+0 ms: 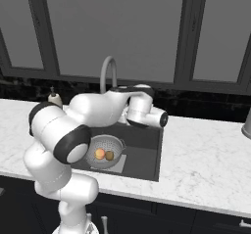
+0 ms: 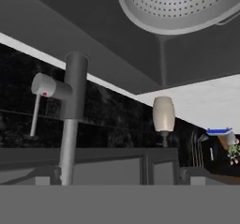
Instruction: Put the colander in the sink, put the kiwi, peach in the colander, and turn on the sink faucet and pour water over the colander.
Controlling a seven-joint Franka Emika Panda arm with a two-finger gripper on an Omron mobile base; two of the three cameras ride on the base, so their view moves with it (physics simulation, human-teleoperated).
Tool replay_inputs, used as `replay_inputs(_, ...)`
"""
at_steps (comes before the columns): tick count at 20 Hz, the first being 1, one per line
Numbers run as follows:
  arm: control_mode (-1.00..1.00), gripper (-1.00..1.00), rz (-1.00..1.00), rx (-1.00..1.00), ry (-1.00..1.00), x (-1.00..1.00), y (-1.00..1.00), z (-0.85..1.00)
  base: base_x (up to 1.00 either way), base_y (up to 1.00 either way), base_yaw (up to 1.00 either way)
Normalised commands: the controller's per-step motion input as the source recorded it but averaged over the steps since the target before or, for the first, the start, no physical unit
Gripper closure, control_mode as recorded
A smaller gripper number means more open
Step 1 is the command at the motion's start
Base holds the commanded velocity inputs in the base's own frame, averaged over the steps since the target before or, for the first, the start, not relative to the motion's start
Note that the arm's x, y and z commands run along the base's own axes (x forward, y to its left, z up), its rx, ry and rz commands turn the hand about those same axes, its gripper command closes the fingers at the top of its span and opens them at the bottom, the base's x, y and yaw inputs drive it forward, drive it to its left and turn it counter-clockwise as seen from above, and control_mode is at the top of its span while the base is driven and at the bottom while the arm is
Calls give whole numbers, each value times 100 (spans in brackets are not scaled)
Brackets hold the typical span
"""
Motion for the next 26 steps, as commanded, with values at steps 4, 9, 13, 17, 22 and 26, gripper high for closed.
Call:
replay_inputs(4,-100,-100,-7,2,0,30,2,0,0,0,0)
replay_inputs(9,-100,-100,-7,0,-2,20,17,0,0,0,0)
replay_inputs(13,-100,-100,-5,0,-1,16,22,0,0,0,0)
replay_inputs(17,-100,-100,-3,0,0,15,15,0,0,0,0)
replay_inputs(22,-100,-100,-4,0,0,34,5,0,0,0,0)
replay_inputs(26,-100,-100,-4,3,0,39,0,-3,0,0,0)
